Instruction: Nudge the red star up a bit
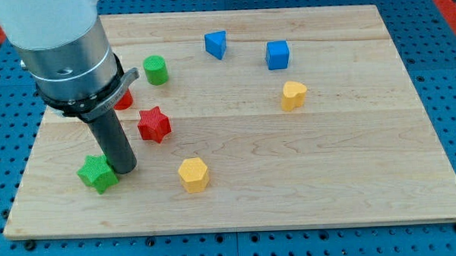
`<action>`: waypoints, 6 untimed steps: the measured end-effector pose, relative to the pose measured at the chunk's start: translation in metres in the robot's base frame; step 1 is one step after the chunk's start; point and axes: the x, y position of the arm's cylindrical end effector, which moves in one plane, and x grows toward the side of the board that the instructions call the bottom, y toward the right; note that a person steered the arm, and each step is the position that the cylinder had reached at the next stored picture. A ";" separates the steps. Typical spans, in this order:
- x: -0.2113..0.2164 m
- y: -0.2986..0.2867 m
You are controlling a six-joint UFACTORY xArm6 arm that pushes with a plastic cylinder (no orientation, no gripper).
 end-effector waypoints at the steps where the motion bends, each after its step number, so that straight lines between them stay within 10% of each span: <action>1: -0.035 -0.011; 6: -0.048 0.056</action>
